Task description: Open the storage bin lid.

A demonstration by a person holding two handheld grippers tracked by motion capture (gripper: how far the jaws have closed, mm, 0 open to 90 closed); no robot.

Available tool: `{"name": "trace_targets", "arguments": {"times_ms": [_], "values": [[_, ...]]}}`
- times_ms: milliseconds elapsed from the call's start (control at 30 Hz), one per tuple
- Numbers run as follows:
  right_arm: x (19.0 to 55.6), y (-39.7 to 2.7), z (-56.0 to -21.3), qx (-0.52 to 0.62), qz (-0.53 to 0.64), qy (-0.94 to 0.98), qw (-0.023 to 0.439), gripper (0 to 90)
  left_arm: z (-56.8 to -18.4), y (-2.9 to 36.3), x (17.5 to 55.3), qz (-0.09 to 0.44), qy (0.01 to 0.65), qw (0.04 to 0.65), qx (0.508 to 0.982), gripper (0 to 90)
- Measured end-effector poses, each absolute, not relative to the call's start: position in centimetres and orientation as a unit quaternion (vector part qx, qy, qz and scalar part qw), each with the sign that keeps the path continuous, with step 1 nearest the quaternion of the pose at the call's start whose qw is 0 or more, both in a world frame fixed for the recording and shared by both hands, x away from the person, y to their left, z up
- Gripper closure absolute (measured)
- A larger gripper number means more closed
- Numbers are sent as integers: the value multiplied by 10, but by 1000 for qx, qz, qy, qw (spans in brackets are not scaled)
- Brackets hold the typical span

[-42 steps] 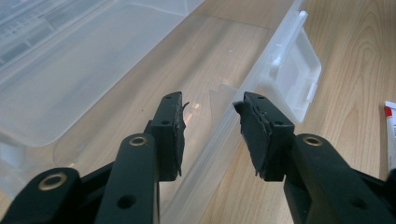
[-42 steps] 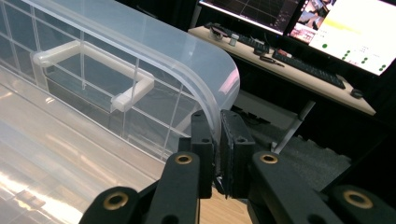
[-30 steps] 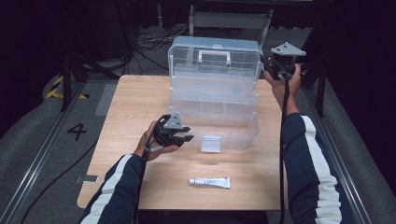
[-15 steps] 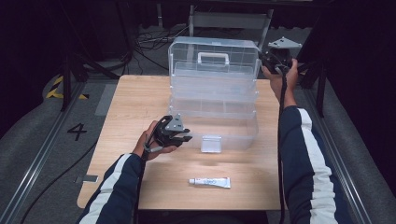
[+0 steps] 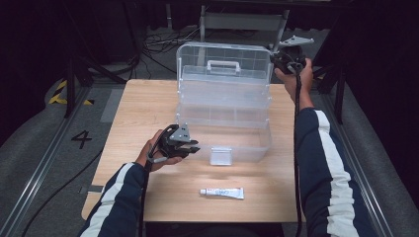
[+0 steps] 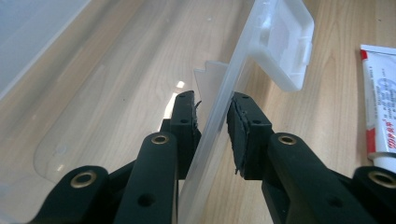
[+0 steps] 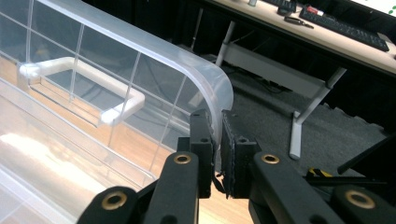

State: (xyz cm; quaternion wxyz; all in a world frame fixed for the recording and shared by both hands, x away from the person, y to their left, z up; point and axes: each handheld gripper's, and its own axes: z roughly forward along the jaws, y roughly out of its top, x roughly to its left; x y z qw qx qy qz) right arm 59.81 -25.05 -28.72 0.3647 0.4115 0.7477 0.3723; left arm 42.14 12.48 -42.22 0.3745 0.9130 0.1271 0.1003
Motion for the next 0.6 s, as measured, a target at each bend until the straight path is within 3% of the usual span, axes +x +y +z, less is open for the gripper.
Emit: {"name": "trace_targets", "arguments": {"times_ms": [133, 600], "values": [[608, -249, -287, 427, 363, 755, 340, 845, -423, 128, 416, 100, 125, 377, 912, 737], [635, -244, -301, 431, 344, 768, 324, 841, -424, 128, 405, 107, 126, 382, 909, 737]]}}
